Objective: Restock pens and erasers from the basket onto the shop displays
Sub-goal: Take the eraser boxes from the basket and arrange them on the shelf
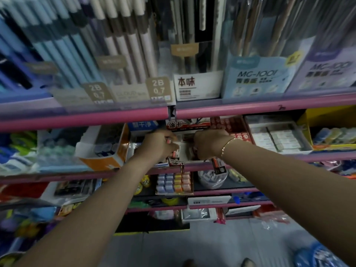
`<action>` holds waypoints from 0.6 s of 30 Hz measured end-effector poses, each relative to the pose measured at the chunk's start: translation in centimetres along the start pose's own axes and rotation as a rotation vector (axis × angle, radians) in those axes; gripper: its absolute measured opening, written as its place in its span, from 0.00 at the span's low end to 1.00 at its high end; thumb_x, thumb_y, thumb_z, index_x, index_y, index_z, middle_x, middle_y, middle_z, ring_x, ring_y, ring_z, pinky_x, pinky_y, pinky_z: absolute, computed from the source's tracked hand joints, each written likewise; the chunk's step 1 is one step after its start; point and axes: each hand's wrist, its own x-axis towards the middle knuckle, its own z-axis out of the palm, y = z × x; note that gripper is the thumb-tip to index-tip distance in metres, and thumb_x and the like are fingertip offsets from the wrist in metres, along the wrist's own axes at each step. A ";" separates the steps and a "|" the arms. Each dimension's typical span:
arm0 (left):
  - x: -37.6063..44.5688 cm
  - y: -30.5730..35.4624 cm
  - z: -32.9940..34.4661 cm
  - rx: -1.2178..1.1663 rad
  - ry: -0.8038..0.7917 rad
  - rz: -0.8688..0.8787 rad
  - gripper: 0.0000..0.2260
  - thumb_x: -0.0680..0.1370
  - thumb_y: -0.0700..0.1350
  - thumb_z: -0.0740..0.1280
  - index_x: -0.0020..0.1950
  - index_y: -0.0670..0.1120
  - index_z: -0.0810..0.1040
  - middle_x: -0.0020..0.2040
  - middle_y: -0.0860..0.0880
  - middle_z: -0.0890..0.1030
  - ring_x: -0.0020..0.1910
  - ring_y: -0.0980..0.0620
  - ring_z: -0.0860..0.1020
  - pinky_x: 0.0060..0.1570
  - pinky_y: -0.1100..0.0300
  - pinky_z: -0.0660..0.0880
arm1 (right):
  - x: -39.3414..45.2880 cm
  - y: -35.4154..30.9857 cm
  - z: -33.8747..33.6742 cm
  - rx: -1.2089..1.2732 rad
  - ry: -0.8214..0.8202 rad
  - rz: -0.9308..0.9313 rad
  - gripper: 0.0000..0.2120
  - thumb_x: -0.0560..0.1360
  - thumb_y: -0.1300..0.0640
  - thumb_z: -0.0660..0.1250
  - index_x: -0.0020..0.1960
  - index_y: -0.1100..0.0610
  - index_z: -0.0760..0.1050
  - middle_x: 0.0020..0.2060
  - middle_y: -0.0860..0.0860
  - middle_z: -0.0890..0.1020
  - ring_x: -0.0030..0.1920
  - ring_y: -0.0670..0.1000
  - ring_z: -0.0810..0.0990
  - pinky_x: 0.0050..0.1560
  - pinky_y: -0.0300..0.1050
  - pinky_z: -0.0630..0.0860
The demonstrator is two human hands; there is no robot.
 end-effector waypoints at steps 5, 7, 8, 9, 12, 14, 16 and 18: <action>1.2 1.6 -0.4 0.141 -0.109 -0.025 0.05 0.74 0.44 0.72 0.47 0.51 0.78 0.30 0.53 0.78 0.25 0.57 0.77 0.20 0.66 0.71 | 0.2 0.7 -0.9 0.079 -0.043 -0.089 0.13 0.74 0.58 0.63 0.59 0.56 0.73 0.51 0.51 0.79 0.48 0.55 0.77 0.48 0.45 0.76; 1.6 2.0 -1.0 0.045 -0.122 -0.076 0.05 0.74 0.45 0.72 0.46 0.51 0.77 0.30 0.52 0.80 0.21 0.60 0.76 0.20 0.67 0.69 | 0.3 1.6 -1.2 0.278 -0.039 -0.085 0.12 0.75 0.53 0.65 0.56 0.57 0.76 0.48 0.52 0.79 0.48 0.54 0.77 0.52 0.45 0.76; 1.7 2.1 -1.3 -0.033 -0.129 -0.121 0.05 0.74 0.46 0.73 0.46 0.50 0.77 0.29 0.51 0.81 0.21 0.60 0.77 0.20 0.67 0.69 | 0.3 2.2 -1.2 0.462 -0.057 -0.064 0.13 0.76 0.53 0.65 0.56 0.58 0.77 0.51 0.54 0.80 0.52 0.55 0.77 0.56 0.46 0.75; 1.6 2.4 -1.6 -0.107 -0.142 -0.160 0.07 0.73 0.47 0.73 0.47 0.50 0.78 0.29 0.51 0.82 0.22 0.60 0.78 0.21 0.67 0.70 | 0.1 2.8 -1.1 0.722 -0.077 -0.040 0.15 0.76 0.53 0.65 0.58 0.60 0.77 0.56 0.55 0.79 0.56 0.55 0.77 0.61 0.48 0.73; 1.0 3.0 -1.5 -0.231 -0.209 -0.193 0.12 0.70 0.52 0.75 0.50 0.51 0.78 0.38 0.51 0.85 0.35 0.57 0.83 0.30 0.65 0.76 | -0.2 4.2 0.1 1.266 -0.007 0.066 0.24 0.70 0.49 0.72 0.62 0.58 0.75 0.56 0.52 0.79 0.54 0.51 0.77 0.52 0.47 0.75; 0.9 3.1 -1.1 -0.293 -0.226 -0.221 0.18 0.68 0.54 0.76 0.53 0.52 0.75 0.48 0.49 0.83 0.46 0.51 0.82 0.42 0.56 0.78 | 0.1 4.7 1.0 1.271 -0.018 0.082 0.26 0.65 0.47 0.75 0.60 0.54 0.76 0.55 0.49 0.78 0.51 0.48 0.76 0.40 0.42 0.71; 1.0 3.3 -0.8 -0.365 -0.267 -0.238 0.18 0.68 0.54 0.76 0.54 0.50 0.78 0.44 0.49 0.83 0.41 0.52 0.81 0.39 0.57 0.74 | 0.3 5.0 1.4 1.329 -0.012 0.088 0.25 0.61 0.47 0.78 0.55 0.54 0.79 0.55 0.49 0.80 0.53 0.49 0.77 0.46 0.45 0.74; 1.0 3.5 -0.4 -0.429 -0.286 -0.226 0.15 0.68 0.53 0.76 0.51 0.51 0.83 0.41 0.48 0.84 0.38 0.51 0.80 0.40 0.57 0.69 | 0.5 5.2 1.8 1.424 0.040 0.125 0.27 0.57 0.50 0.80 0.54 0.57 0.81 0.55 0.52 0.82 0.55 0.53 0.79 0.56 0.52 0.76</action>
